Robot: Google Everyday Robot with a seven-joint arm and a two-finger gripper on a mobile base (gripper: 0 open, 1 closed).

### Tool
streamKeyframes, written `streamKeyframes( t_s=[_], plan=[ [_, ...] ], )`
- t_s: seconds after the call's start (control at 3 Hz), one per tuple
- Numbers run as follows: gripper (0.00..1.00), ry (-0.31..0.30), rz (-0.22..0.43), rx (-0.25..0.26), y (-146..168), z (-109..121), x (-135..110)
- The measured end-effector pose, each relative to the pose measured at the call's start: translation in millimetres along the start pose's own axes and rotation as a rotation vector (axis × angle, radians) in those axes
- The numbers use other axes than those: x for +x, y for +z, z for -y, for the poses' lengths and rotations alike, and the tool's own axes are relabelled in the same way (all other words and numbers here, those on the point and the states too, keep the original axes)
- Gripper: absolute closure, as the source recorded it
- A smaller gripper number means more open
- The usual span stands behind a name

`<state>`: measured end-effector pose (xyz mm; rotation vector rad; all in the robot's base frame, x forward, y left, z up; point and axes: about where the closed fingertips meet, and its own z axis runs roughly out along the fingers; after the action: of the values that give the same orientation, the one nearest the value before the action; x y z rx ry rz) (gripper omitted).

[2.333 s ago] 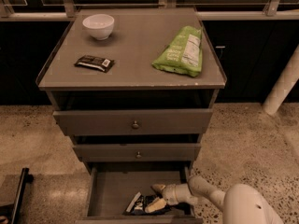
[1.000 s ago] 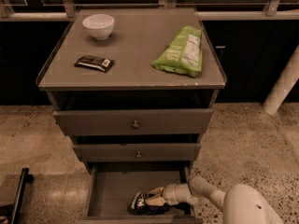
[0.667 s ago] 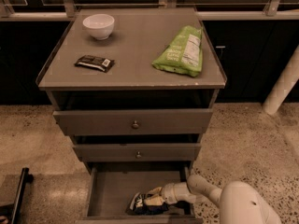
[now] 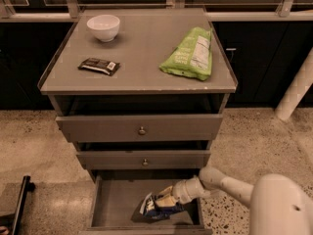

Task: Pick blue chip bag from bottom drawer and place on counter

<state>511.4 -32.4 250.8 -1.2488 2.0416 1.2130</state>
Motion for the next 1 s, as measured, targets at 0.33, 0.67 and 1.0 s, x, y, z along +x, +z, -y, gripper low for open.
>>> streamKeyframes(
  t_s=[0.33, 0.67, 1.0],
  plan=[
    [1.0, -0.043, -0.014, 0.186, -64, -7, -39],
    [1.0, -0.098, -0.045, 0.307, -106, -37, -83],
    [1.0, -0.143, -0.097, 0.296, -115, -70, -95]
  ],
)
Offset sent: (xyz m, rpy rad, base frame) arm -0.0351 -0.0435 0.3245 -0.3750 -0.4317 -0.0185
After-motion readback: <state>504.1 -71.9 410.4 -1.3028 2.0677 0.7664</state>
